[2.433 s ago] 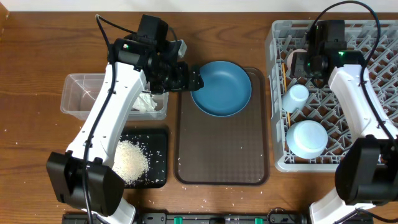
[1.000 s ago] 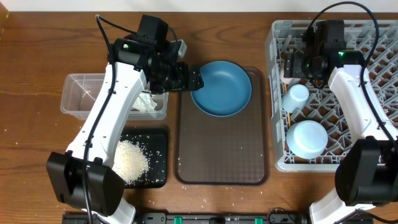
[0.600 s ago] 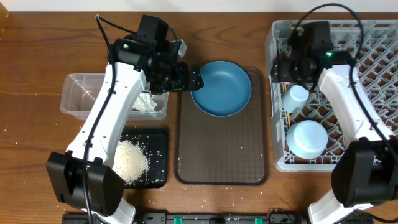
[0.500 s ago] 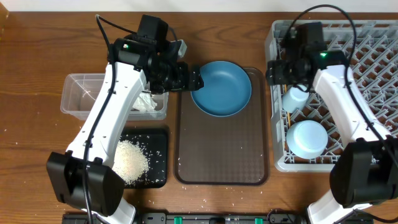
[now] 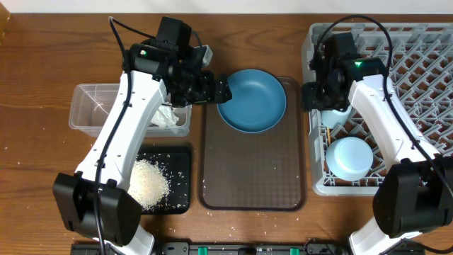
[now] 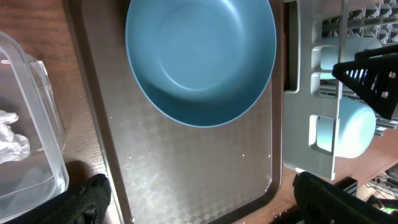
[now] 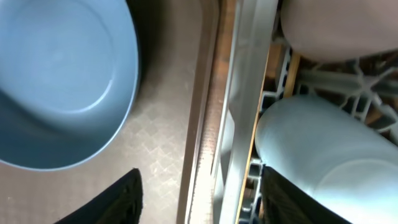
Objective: Sort waste into correct bins and load items into the dishwasher rack
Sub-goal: 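Push the pink cup down into the rack slot and open the right gripper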
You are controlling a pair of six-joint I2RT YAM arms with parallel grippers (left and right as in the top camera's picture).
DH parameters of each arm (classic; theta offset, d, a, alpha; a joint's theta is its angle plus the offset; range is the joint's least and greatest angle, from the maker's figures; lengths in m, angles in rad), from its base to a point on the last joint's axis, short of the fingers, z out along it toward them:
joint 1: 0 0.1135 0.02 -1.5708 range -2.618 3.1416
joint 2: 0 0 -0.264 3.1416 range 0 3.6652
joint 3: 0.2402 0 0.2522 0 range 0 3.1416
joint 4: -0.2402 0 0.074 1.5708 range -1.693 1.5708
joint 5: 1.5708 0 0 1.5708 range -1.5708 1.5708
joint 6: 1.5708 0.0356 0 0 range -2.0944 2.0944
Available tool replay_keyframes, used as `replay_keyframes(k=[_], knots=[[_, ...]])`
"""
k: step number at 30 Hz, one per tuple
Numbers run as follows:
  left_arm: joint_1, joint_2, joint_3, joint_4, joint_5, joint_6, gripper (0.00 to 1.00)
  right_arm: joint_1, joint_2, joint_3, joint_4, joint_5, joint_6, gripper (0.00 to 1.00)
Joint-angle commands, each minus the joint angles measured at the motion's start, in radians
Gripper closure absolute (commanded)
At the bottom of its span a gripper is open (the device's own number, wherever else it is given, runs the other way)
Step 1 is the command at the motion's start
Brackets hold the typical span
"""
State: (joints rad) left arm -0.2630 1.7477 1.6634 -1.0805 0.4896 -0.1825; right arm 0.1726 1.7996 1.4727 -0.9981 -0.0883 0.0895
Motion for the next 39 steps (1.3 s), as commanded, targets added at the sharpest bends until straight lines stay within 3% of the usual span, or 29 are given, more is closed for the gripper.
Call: replay_keyframes(k=[1,5,29,39], knots=[[0.002,0.002,0.007,-0.003,-0.012,0.006,0.04,0.008,-0.027,0.004,-0.013,0.013,-0.001,0.47],[0.002,0.002,0.007,-0.003,-0.013,0.006,0.04,0.010,-0.027,0.004,-0.029,0.013,0.000,0.56],[0.002,0.002,0.007,-0.003,-0.013,0.006,0.04,0.011,-0.027,-0.023,-0.106,0.040,-0.001,0.63],[0.002,0.002,0.007,-0.003,-0.013,0.006,0.04,0.011,-0.027,-0.092,-0.086,0.040,-0.001,0.72]])
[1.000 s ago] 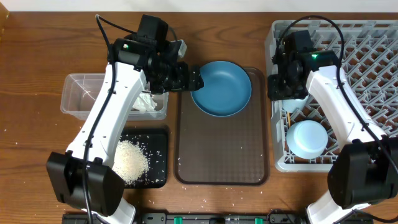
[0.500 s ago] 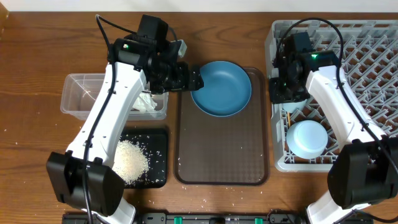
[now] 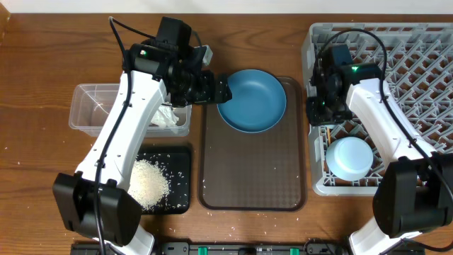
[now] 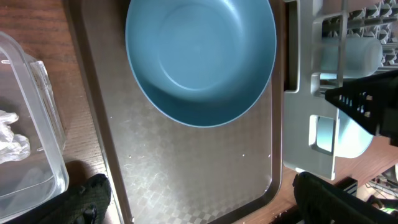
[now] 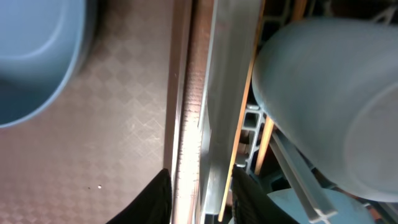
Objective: Sort waste into correct bins and load items into the dishwasher rack
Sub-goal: 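Push the pink cup down into the rack slot and open the right gripper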
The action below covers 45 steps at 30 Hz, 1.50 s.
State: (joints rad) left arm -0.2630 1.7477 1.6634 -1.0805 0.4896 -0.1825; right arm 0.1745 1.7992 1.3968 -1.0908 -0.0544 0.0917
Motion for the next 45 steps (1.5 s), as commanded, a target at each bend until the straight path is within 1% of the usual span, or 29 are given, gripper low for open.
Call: replay_keyframes(k=[1,5,20,26,30,39,45], knots=[[0.002,0.002,0.007,-0.003,-0.012,0.006,0.04,0.009,-0.026,-0.018,0.006,0.006,-0.003,0.75],[0.002,0.002,0.007,-0.003,-0.013,0.006,0.04,0.009,-0.026,-0.018,0.005,0.005,-0.003,0.83],[0.002,0.002,0.007,-0.003,-0.013,0.006,0.04,0.010,-0.026,-0.018,-0.049,0.005,-0.003,0.88],[0.002,0.002,0.007,-0.003,-0.013,0.006,0.04,0.009,-0.026,-0.018,-0.064,0.005,-0.003,0.93],[0.002,0.002,0.007,-0.003,-0.013,0.006,0.04,0.009,-0.026,-0.018,-0.074,0.005,-0.003,0.95],[0.002,0.002,0.007,-0.003,-0.013,0.006,0.04,0.009,-0.026,-0.017,-0.051,0.005,-0.002,0.92],[0.002,0.002,0.007,-0.003,-0.013,0.006,0.04,0.010,-0.026,-0.017,-0.018,-0.006,0.028,0.94]])
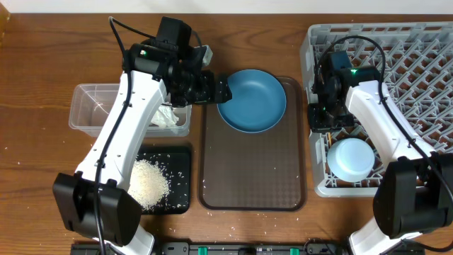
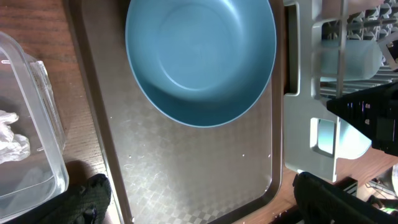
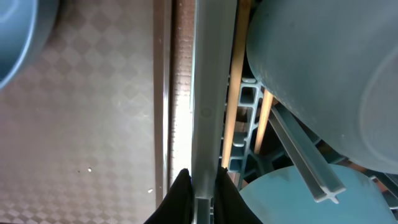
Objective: Sort waste into correct bins and load items into the dishwasher rack
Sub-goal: 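Push the pink cup down into the rack slot and open the right gripper, then move the right gripper left and grasp the rim of the blue plate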
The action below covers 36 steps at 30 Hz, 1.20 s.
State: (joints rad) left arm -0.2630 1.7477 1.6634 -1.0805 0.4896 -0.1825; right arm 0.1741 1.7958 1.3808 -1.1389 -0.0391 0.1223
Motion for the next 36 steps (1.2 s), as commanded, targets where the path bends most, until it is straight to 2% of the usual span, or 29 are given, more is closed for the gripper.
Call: replay_keyframes(k=[1,7,15,23,27,32,36], knots=[[0.002,0.002,0.007,-0.003,-0.013,0.006,0.04,0.010,-0.023,-0.001,0.030,-0.022,0.004,0.94],[0.002,0.002,0.007,-0.003,-0.013,0.006,0.04,0.010,-0.023,-0.001,0.028,-0.021,0.013,0.93],[0.002,0.002,0.007,-0.003,-0.012,0.006,0.04,0.001,-0.023,0.031,0.024,-0.013,0.010,0.65],[0.002,0.002,0.007,-0.003,-0.012,0.006,0.04,0.002,-0.023,0.269,-0.093,-0.015,-0.015,0.62],[0.002,0.002,0.007,-0.003,-0.013,0.006,0.04,0.018,-0.023,0.384,-0.136,-0.096,-0.015,0.58],[0.002,0.002,0.007,-0.003,-0.012,0.006,0.04,0.054,-0.023,0.396,-0.116,-0.224,-0.015,0.53],[0.002,0.002,0.007,-0.003,-0.013,0.006,0.04,0.096,-0.023,0.390,-0.078,-0.231,-0.014,0.49]])
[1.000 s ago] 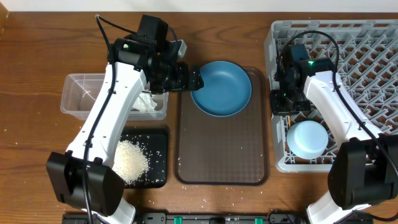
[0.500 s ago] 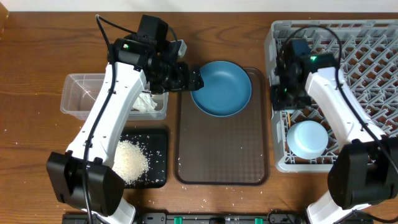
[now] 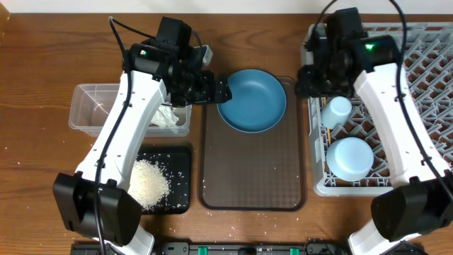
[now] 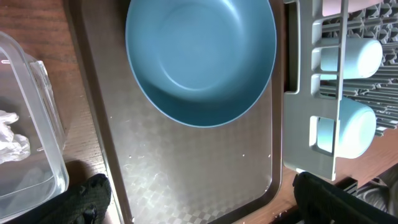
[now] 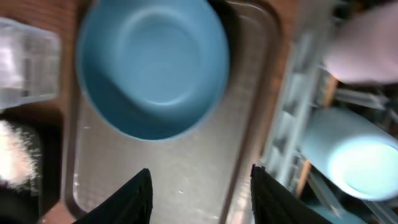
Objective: Sort waste into correct bins and load items into the dishwasher rack
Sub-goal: 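Move the right gripper left and grasp the rim of the blue plate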
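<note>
A blue bowl (image 3: pixel 251 100) sits at the far end of the brown tray (image 3: pixel 253 177); it also shows as the blue bowl (image 4: pixel 200 59) and, blurred, the blue bowl (image 5: pixel 152 65). My left gripper (image 3: pixel 216 90) hovers at the bowl's left rim, open, left gripper (image 4: pixel 199 193) with nothing between its fingers. My right gripper (image 3: pixel 309 79) is raised over the left wall of the grey rack (image 3: pixel 396 42), open and holding nothing; right gripper (image 5: pixel 205 193) looks down on the tray's right side. In the rack lie a pale cup (image 3: pixel 340 110) and a light blue bowl (image 3: pixel 350 157).
A clear container (image 3: pixel 92 106) holding crumpled tissue (image 3: pixel 164 117) stands left of the tray. In front of it is a black tray (image 3: pixel 180 177) with spilled rice (image 3: pixel 150 184). Loose grains dot the wood near the front edge.
My right gripper was low, its fingers close together around the rack's left wall. Now it is higher and farther back, open, with the bowl in its view. The left arm has not moved.
My right gripper stood open at the rack's left wall beside the cups. Then its fingers were narrower over that wall, then nearly together around it. Now it is lifted away and open. The left gripper stayed open by the bowl's rim throughout.
</note>
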You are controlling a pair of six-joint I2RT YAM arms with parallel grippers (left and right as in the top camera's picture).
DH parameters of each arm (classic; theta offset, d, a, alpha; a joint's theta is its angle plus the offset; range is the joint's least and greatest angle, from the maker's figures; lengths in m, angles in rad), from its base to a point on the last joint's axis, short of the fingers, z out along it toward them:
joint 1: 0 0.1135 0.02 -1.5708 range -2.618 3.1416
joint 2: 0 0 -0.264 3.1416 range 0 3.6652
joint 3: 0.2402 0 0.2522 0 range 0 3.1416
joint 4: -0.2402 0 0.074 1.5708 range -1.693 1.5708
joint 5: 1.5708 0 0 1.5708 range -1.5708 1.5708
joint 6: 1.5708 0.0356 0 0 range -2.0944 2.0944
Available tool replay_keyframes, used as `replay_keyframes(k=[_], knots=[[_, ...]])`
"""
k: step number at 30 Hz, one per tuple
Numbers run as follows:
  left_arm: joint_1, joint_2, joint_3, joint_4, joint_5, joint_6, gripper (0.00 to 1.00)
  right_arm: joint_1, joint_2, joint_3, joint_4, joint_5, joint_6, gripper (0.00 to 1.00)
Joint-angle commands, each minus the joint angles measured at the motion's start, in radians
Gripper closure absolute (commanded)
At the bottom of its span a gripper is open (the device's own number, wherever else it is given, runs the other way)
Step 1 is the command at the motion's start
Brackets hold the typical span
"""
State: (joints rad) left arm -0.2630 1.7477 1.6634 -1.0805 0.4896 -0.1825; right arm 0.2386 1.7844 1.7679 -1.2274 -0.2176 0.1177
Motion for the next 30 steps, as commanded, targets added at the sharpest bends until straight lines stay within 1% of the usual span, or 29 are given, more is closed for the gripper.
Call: replay_keyframes(k=[1,4,8,11,20,24,30], knots=[[0.002,0.002,0.007,-0.004,-0.012,0.006,0.04,0.047,-0.011,0.003,0.022,-0.053,-0.010,0.48],[0.005,0.002,0.008,-0.003,-0.026,0.013,0.04,0.080,-0.011,0.003,0.043,-0.053,-0.010,0.48],[0.014,0.002,0.008,-0.004,-0.226,0.018,0.04,0.119,-0.011,0.003,0.061,-0.052,-0.010,0.48],[0.038,0.002,0.008,-0.015,-0.312,0.018,0.04,0.151,-0.006,0.002,0.087,-0.051,-0.010,0.48],[0.154,0.002,0.008,0.036,-0.326,0.018,0.04,0.259,0.074,0.002,0.177,-0.041,0.009,0.47],[0.208,0.002,0.008,0.042,-0.326,0.018,0.04,0.311,0.152,0.002,0.222,-0.035,0.009,0.46],[0.234,0.002,0.008,0.042,-0.326,0.018,0.04,0.375,0.295,0.002,0.306,-0.026,0.008,0.46]])
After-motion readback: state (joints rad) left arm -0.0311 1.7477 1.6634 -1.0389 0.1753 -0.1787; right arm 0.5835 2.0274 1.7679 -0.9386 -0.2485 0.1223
